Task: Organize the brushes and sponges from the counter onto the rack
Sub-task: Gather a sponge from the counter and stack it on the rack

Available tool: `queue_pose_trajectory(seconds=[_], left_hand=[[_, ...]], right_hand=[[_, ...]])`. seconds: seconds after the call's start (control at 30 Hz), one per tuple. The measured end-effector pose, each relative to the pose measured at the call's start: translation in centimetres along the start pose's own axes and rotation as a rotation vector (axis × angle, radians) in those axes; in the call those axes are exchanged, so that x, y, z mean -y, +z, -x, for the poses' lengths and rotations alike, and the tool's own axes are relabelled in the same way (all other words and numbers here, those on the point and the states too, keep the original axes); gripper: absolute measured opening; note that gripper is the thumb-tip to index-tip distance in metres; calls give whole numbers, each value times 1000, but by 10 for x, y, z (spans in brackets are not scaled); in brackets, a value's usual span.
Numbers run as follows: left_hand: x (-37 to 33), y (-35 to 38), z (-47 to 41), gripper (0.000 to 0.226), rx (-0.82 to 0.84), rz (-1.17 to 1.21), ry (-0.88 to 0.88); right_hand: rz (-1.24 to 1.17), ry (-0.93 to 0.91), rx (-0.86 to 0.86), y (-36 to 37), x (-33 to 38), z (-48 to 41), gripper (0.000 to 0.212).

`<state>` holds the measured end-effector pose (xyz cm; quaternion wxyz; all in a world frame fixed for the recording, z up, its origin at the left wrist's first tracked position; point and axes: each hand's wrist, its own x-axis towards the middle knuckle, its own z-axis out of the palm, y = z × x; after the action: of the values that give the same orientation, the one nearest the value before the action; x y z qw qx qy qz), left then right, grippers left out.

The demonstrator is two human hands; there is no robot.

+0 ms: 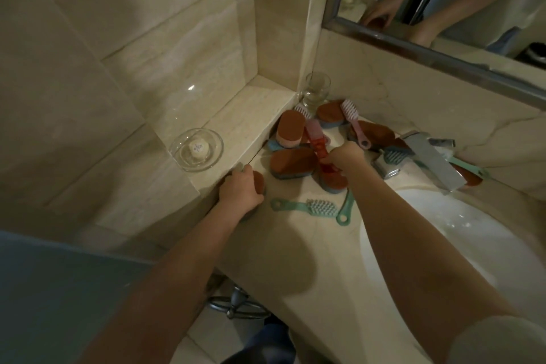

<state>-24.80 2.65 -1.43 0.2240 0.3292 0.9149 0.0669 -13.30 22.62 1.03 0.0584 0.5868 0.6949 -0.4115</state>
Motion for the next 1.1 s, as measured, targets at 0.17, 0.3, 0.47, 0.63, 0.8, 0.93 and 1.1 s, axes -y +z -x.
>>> queue_pose_trajectory(seconds=[0.17, 0.3, 0.47, 0.63, 0.8, 0.93, 1.1], left_hand=[[-13, -15, 2, 62, -85, 157, 15], [-39, -30, -1, 70, -152, 412, 57], [-91, -42, 2, 73, -167, 744, 224], [-153, -38, 16, 73, -104, 897, 390], [-213, -22, 40, 69, 2, 929, 499], [-260, 3, 65, 71, 84, 888, 574], [-313, 32, 108, 70, 180, 828, 640]], right_hand=[[-92, 46, -14, -10, -8, 10, 22], [-229, -76, -23, -19, -21, 25, 13], [-458, -192, -196, -46, -47, 45, 17], [-689, -271, -283, -89, -86, 79, 25], [-768, -262, -386, -129, -139, 113, 21], [-770, -214, -469, -154, -191, 141, 14], [-830, -154, -573, -181, -259, 166, 21]])
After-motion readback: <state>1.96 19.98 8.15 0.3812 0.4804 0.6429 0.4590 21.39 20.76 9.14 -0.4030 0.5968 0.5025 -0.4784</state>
